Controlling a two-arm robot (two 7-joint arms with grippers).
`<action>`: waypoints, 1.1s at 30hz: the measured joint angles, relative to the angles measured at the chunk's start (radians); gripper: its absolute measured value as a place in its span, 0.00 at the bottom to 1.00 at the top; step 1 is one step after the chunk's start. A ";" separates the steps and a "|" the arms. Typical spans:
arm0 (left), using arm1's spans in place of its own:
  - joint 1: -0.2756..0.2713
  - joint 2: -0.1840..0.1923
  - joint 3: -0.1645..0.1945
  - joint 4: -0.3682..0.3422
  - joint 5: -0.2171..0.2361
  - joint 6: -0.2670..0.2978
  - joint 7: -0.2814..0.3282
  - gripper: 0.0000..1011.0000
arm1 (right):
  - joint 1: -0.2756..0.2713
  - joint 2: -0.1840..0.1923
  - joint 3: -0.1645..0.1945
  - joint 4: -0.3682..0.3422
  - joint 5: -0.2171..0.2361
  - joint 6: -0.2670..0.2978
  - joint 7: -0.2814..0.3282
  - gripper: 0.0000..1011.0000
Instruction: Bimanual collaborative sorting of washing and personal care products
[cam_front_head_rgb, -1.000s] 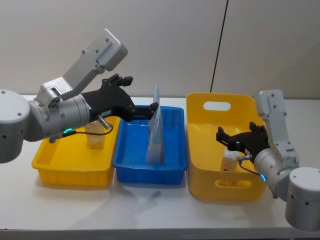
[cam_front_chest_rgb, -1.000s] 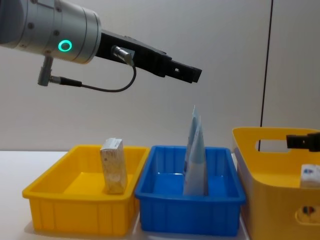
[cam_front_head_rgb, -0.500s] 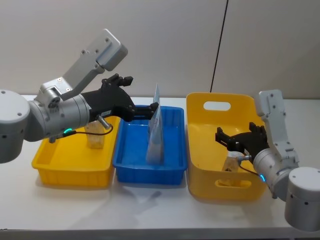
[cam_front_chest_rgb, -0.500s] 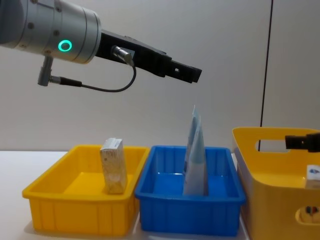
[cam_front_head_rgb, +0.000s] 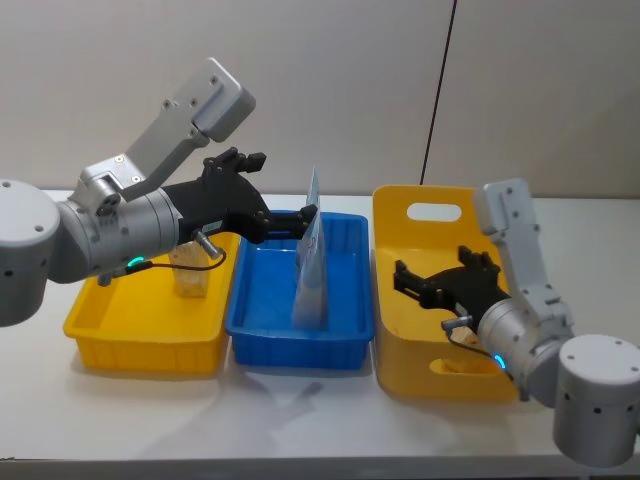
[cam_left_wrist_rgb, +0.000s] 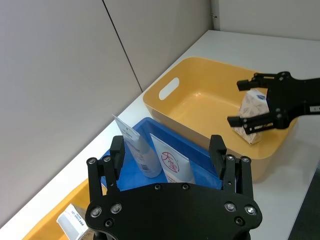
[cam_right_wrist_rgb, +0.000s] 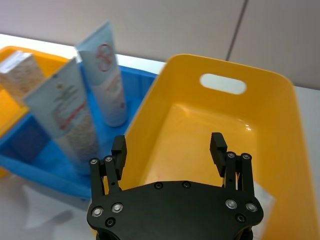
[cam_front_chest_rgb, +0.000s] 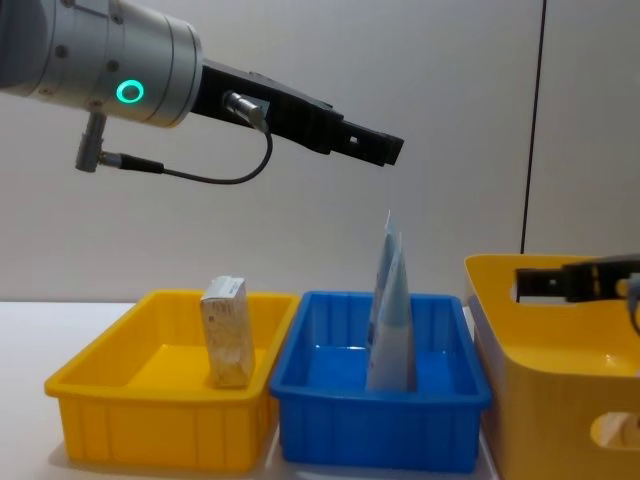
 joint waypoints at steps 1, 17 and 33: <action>0.000 0.000 0.000 0.000 0.000 0.000 0.000 0.99 | 0.000 0.000 -0.004 -0.003 0.000 0.002 0.006 0.99; 0.000 0.000 0.000 0.000 0.000 0.000 0.000 0.99 | -0.007 -0.021 -0.084 -0.053 -0.001 0.031 0.075 0.99; 0.000 0.000 0.000 0.000 0.000 0.000 0.000 0.99 | 0.006 -0.075 -0.125 -0.012 -0.037 0.016 0.068 0.99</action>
